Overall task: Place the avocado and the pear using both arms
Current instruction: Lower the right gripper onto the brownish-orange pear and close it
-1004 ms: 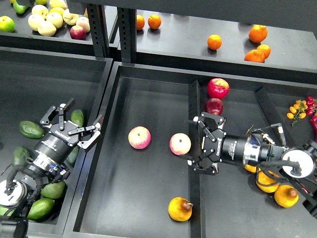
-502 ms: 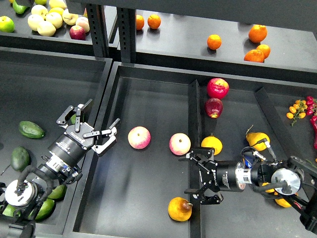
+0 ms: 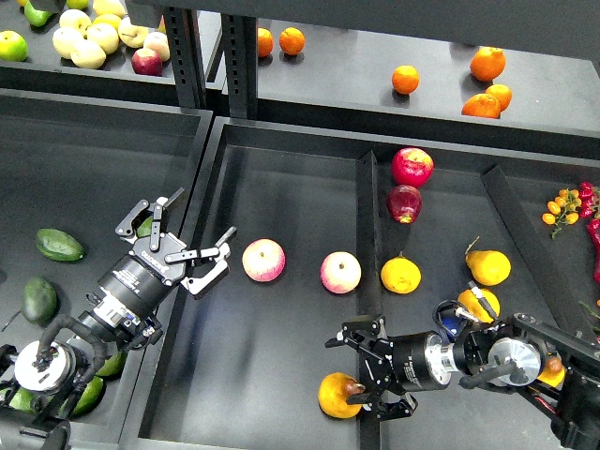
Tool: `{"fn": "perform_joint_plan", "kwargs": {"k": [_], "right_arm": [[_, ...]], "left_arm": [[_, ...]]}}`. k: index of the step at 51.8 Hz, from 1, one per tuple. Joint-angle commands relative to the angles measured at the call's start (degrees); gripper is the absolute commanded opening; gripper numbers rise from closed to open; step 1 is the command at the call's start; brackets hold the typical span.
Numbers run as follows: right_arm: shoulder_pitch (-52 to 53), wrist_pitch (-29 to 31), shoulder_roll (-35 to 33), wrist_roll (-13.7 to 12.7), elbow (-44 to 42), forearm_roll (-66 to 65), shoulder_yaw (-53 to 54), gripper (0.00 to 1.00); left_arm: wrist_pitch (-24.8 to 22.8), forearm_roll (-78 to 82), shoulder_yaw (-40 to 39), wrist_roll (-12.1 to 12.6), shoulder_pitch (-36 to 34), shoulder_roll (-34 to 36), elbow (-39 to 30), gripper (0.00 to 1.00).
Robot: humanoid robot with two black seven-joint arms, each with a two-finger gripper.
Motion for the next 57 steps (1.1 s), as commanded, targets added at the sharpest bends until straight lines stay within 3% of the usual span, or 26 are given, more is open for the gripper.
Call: {"fn": "perform_joint_plan", "kwargs": {"k": [1,20,41,57], "right_arm": [[-0.03,0.01,1.31,0.0,-3.13,-0.21,-1.14,0.96],[-0.38,3.71,7.64,0.0,-13.94,-0.21,-1.14,0.92],[-1.26,4.06,9.4,0.0,-16.23,-0.12,-0.79,0.84],[-1.52,3.97,9.22,0.0,-16.49,-0.12,-0.88,0.84]], "left_arm": [[0.0,0.0,1.08,0.0,0.0,0.0,0.05,0.99],[0.0,0.0,3.63,0.0,0.0,0.0,0.14,0.99],[0.0,0.0,4.86,0.0,0.0,0.0,0.05,0.99],[0.0,0.0,4.86,0.0,0.0,0.0,0.05,0.99]]}}
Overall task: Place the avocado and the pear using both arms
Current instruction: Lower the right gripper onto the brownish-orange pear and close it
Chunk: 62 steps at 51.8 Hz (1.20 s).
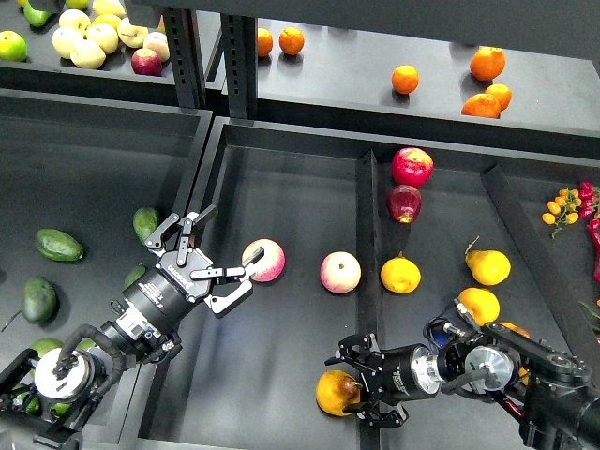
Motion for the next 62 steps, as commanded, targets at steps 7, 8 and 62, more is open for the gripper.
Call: {"fn": "perform_joint_plan", "kwargs": {"k": [7,8,62], "right_arm": [[-0.46,-0.04,-0.16,0.0,-0.45,-0.09,-0.09,0.84],[-0.54,-0.04,-0.16,0.0,-0.54,0.0,-0.09,0.83],[-2.3,-0.83,0.02,0.0,-0.45,1.84,0.79,0.22]], "left_arm": [[0.0,0.0,-0.08,0.01,0.0,0.0,-0.09,0.99],[0.0,0.0,-0.08,0.01,0.0,0.0,-0.09,0.99],[0.0,0.0,-0.17,0.01,0.09,0.0,-0.09,0.99]]}}
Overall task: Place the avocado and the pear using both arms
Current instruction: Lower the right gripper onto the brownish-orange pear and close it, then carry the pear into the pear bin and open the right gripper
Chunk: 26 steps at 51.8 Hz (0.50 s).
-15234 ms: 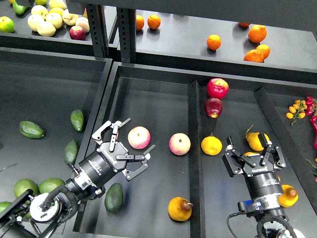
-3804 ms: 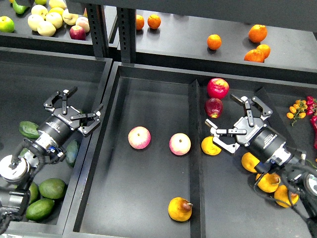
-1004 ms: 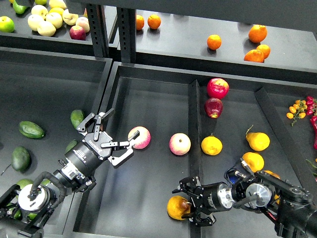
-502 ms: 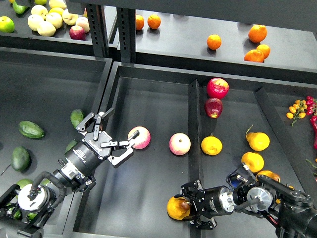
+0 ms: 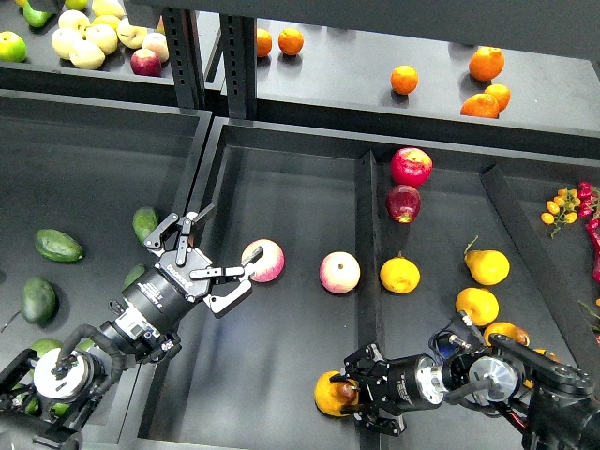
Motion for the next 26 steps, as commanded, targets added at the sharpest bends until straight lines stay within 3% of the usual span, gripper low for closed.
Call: {"fn": "perform_joint_plan", "kwargs": {"k": [1,15,26], "right_arm": [[0.19,-0.05,0.0,0.05,0.35,0.81,0.13,0.22],[4.32,0.04,-1.84,0.05,3.08,4.85,2.85,0.22],[7.31,0.21,-7.46,0.05,4.66,7.75,4.0,0.22]], "left_arm": [[0.0,0.0,-0.08,0.0,0.02,0.0,0.0,0.99],[0.0,0.0,0.0,0.0,0.02,0.0,0.09,0.99],[0.0,0.09,0.0,0.0,0.02,0.0,0.09,0.99]]}}
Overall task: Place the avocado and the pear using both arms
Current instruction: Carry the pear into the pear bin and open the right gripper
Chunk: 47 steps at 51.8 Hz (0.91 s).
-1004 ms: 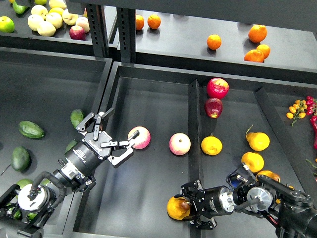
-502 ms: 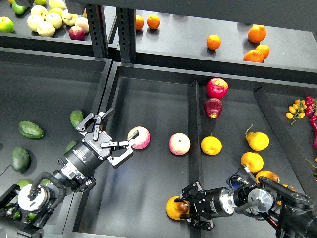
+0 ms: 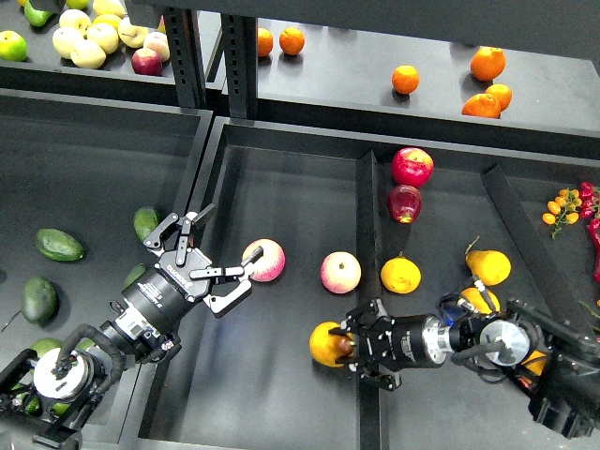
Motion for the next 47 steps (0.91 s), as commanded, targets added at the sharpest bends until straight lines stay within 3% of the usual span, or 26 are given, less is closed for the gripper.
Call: {"fn": "perform_joint_plan", "kwargs": {"k": [1,20,31,47], "right_arm": [[1.51,0.18,-3.75,0.0,1.28,1.7,0.4,0.22],[-1.82,3.17,-16.68,0.0,2.51,3.11,0.14,0.23],[-6.83,6.56,-17.39,0.0,-1.08,2.32,0.31,0.24],[-7.63,6.56,-16.07,0.0,-3.55,1.79,-0.04,0.25]], "left_arm": [[0.0,0.03,0.02,0.0,0.0,0.0,0.07,0.99],[0.0,0.03,0.11,0.0,0.0,0.0,0.07,0.99],[0.0,0.03,0.11,0.0,0.0,0.0,0.07,0.99],[0.0,0.03,0.11,0.0,0.09,0.0,-0.02,0.99]]}}
